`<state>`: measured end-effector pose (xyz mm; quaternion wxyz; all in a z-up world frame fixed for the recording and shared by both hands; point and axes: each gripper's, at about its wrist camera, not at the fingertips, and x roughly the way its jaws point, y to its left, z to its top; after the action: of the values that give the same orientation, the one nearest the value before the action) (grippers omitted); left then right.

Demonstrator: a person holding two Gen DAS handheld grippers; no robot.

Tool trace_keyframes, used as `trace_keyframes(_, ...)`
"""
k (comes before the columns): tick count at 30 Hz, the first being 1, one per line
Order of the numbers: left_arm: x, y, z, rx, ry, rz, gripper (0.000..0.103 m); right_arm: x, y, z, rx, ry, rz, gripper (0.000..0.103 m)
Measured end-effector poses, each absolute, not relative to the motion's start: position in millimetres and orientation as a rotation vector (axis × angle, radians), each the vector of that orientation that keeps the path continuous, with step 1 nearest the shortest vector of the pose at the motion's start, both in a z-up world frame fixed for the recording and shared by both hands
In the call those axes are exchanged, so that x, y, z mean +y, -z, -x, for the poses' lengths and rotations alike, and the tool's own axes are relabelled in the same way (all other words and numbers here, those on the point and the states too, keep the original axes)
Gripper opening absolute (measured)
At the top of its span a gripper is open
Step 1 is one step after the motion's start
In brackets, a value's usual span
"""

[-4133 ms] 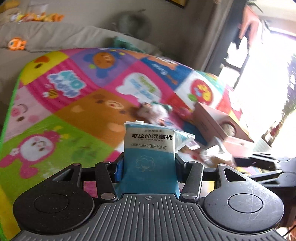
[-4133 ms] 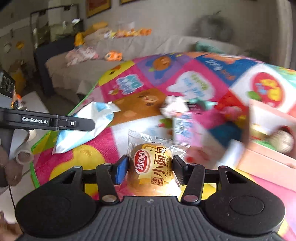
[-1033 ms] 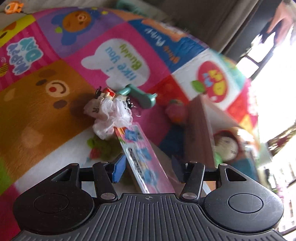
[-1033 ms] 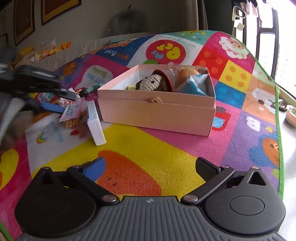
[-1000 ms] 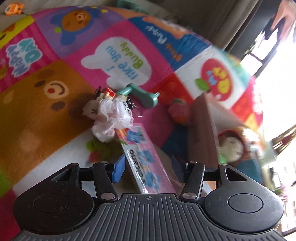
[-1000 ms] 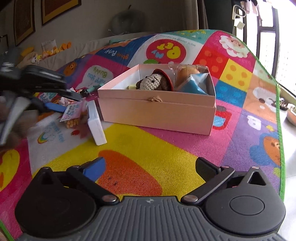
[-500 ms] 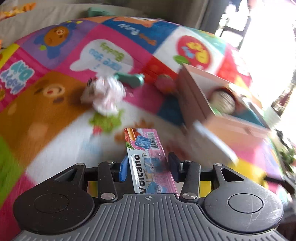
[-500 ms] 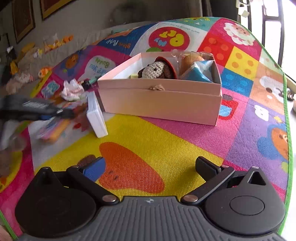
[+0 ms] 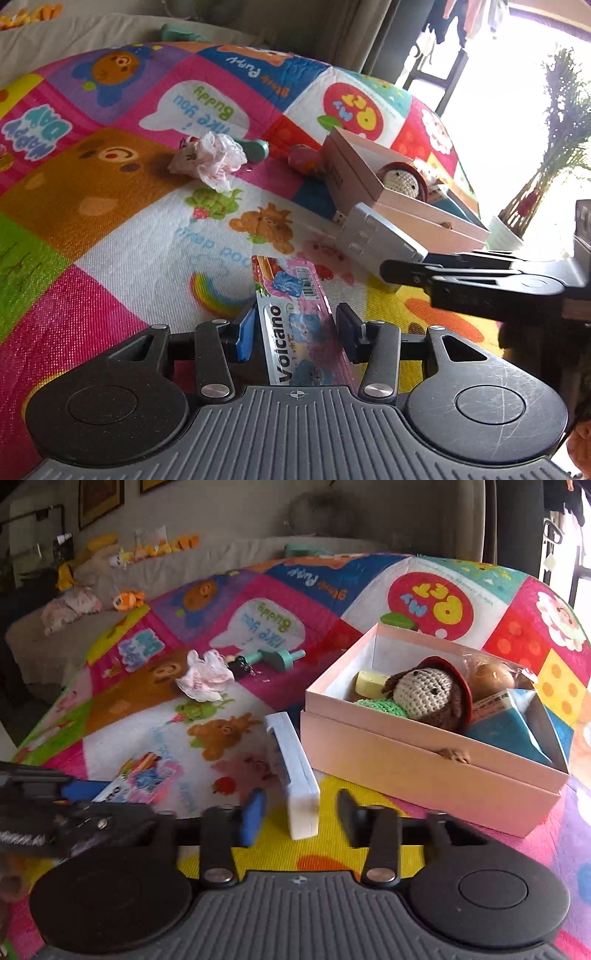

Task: Organize objects
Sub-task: 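Grasp the Volcano toothpaste box with the left gripper, then grasp the white battery charger with the right gripper and lift it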

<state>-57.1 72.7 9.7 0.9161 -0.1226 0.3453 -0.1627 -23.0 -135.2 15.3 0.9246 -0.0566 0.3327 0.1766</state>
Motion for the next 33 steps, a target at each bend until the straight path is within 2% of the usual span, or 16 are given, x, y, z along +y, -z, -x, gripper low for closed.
trace_keyframes(1,73,-9,58,0.706,0.336,0.251,0.050,-134,-15,22,0.694,-0.368,0.112,0.019)
trace_keyframes(2,73,-9,58,0.702,0.338,0.252,0.050,-136,-17,24,0.704,-0.378,0.102,0.018)
trace_keyframes(11,72,-10,58,0.704,0.328,0.257,0.050,-203,-35,67,0.806,-0.481,-0.018,0.019)
trace_keyframes(12,71,-10,59,0.706,0.324,0.254,0.050,-213,-38,70,0.777,-0.431,-0.001,0.023)
trace_keyframes(13,71,-11,59,0.708,0.320,0.251,0.050,-219,-40,72,0.739,-0.355,0.033,0.038)
trace_keyframes(14,70,-11,59,0.709,0.318,0.247,0.050,-224,-40,74,0.691,-0.262,0.081,0.058)
trace_keyframes(16,68,-11,59,0.712,0.315,0.233,0.050,-229,-39,81,0.590,-0.113,0.168,0.078)
trace_keyframes(17,67,-12,60,0.713,0.315,0.223,0.051,-231,-38,84,0.572,-0.090,0.177,0.082)
trace_keyframes(20,64,-13,60,0.718,0.314,0.194,0.051,-235,-31,91,0.625,-0.183,0.081,0.087)
trace_keyframes(25,56,-17,63,0.747,0.311,0.146,0.051,-206,-11,97,0.707,-0.325,0.081,0.087)
trace_keyframes(29,53,-18,69,0.758,0.331,0.110,0.051,-192,2,91,0.705,-0.261,0.181,0.089)
trace_keyframes(33,54,-16,74,0.745,0.332,0.112,0.051,-203,-6,86,0.713,-0.282,0.064,0.090)
